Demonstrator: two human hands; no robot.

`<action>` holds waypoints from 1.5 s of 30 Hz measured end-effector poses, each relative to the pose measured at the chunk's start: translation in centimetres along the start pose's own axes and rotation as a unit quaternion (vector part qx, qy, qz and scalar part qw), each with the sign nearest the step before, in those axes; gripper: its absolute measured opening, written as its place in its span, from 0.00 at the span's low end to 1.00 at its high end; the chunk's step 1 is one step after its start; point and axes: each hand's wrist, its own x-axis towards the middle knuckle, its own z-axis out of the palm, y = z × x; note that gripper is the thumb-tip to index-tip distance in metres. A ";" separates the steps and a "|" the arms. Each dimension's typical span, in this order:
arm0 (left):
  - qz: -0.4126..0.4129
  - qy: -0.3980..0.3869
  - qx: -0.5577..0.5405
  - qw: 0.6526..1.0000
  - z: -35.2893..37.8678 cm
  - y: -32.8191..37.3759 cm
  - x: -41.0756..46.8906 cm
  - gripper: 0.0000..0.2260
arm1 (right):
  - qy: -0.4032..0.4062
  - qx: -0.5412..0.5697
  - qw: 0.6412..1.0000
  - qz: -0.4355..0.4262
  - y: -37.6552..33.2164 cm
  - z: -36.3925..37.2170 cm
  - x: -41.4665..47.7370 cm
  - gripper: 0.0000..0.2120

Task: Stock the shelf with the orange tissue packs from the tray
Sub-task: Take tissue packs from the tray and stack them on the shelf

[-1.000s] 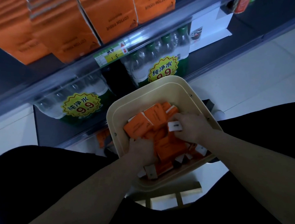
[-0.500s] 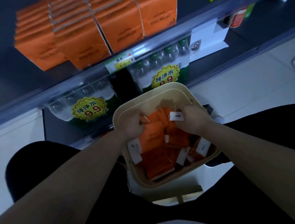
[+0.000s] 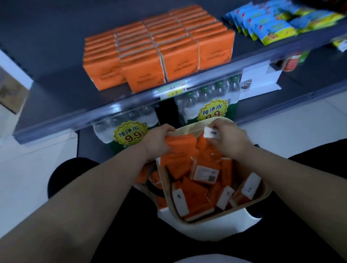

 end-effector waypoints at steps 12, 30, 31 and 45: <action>0.018 0.312 -0.029 0.949 -7.5 -1.9 -6.6 0.21 | 0.041 -0.047 0.996 -0.067 -8.7 -4.6 -0.6 0.19; -0.113 0.361 0.052 0.924 -18.4 -7.6 1.6 0.23 | 0.057 0.132 0.984 -0.104 -13.8 -4.5 8.6 0.16; -0.113 0.371 0.050 0.920 -18.5 -7.8 2.1 0.22 | 0.056 0.134 0.984 -0.107 -13.8 -4.3 8.9 0.17; -0.108 0.443 0.065 0.888 -18.1 -7.7 2.3 0.26 | 0.010 0.141 0.987 -0.075 -13.9 -2.9 9.8 0.14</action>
